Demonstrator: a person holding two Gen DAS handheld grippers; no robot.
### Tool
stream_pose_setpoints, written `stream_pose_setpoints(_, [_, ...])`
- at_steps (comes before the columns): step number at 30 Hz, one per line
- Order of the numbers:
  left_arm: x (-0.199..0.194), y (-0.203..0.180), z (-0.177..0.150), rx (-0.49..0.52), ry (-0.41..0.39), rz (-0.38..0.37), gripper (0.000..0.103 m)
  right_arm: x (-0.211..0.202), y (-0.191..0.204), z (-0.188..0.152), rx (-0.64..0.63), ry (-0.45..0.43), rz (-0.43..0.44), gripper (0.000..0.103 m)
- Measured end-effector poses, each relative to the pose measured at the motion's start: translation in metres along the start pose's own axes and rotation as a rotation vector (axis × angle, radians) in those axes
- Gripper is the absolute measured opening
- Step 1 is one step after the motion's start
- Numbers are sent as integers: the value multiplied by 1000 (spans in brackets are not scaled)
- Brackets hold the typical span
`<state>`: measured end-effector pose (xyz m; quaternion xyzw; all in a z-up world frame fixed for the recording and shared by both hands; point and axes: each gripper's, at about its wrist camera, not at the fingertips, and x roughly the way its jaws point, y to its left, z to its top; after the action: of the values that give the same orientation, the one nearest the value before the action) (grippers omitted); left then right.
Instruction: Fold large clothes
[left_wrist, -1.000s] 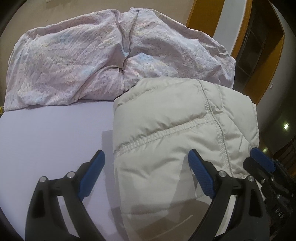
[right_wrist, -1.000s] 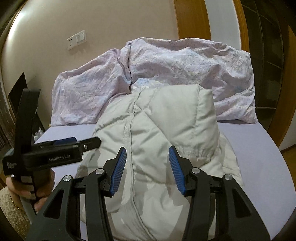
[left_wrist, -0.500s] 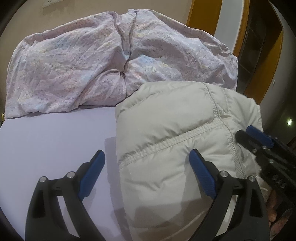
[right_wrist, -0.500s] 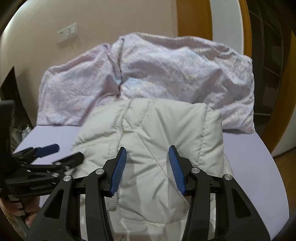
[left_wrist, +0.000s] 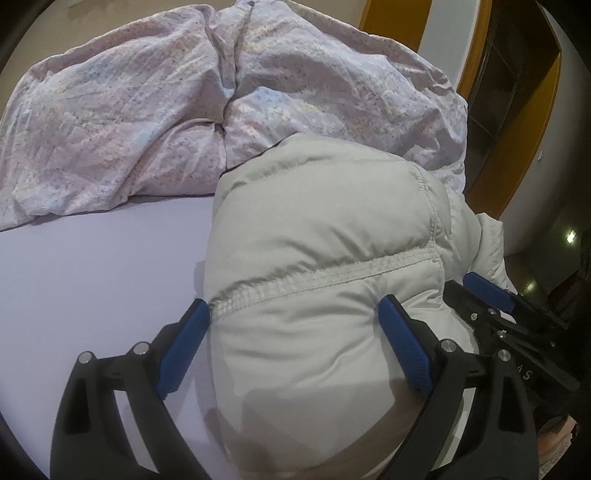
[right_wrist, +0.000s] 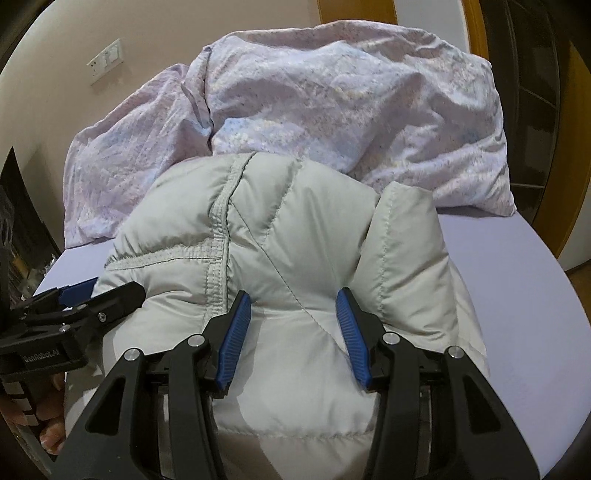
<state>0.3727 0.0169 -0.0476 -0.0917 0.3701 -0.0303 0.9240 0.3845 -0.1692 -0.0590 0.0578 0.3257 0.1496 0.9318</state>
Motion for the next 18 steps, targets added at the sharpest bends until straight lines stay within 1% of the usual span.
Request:
stream_pose_setpoints(5, [5, -7, -3, 28, 0, 30, 95, 6, -4, -6, 5, 5, 5, 50])
stream_pose_setpoints(11, [12, -10, -5, 37, 13, 44, 98, 11, -9, -13, 22, 1, 17, 50])
stream_pose_setpoints(18, [19, -13, -9, 54, 9, 64, 101, 15, -12, -21, 30, -9, 22, 50])
